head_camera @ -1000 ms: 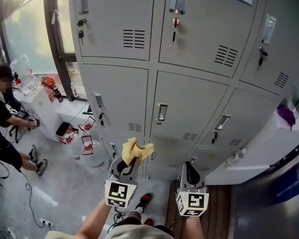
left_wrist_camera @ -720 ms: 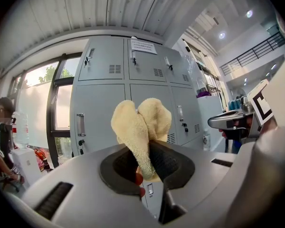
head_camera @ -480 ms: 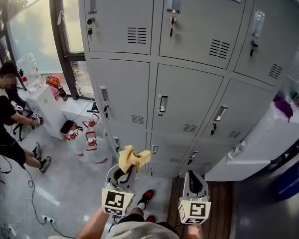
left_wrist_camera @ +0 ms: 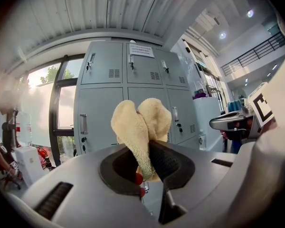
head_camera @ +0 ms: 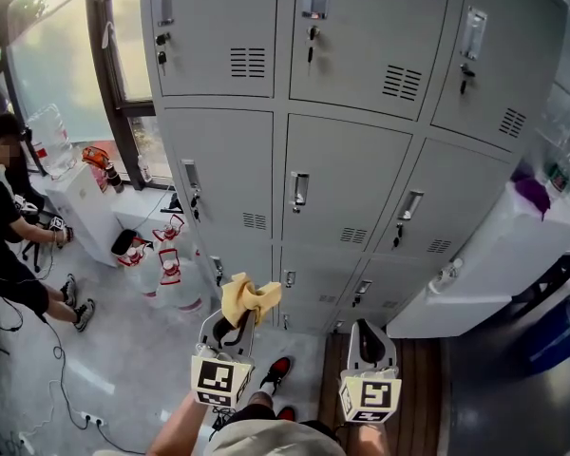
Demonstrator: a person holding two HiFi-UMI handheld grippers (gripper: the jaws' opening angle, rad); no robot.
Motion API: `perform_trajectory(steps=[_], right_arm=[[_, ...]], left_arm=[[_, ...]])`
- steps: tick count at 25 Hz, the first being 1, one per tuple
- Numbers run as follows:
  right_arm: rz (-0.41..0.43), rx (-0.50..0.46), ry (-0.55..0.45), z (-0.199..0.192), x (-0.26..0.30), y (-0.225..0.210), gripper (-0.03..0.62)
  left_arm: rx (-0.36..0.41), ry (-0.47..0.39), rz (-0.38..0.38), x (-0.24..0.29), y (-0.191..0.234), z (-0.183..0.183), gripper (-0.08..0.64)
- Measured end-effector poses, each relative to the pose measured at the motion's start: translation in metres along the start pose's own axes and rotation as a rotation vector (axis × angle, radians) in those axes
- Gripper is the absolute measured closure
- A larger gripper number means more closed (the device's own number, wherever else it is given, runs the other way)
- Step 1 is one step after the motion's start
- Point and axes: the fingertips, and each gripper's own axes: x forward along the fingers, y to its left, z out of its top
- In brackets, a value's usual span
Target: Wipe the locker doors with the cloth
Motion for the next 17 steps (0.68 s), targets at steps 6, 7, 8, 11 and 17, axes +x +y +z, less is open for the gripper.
perform_trajectory(steps=[6,7,8,11,17], right_arm=[[-0.003,0.002,0.002,0.001,-0.004,-0.002,0.568],[-0.005,0.004,0.003,0.000,-0.005,-0.003,0.568],[-0.005,0.004,0.004,-0.001,-0.005,-0.003,0.568],[-0.003,0.004,-0.004,-0.003,-0.007,-0.004,0.568],[-0.001,-0.003,0.006,-0.001,-0.010,-0.002,0.568]], left_arm=[[0.001,0.004,-0.007,0.000,-0.006,-0.001,0.485],[0.002,0.004,-0.008,0.000,-0.007,-0.001,0.485],[0.001,0.005,-0.007,-0.001,-0.008,-0.001,0.485],[0.003,0.005,-0.005,-0.002,-0.009,0.000,0.485],[-0.002,0.002,-0.008,-0.005,-0.012,0.000,0.485]])
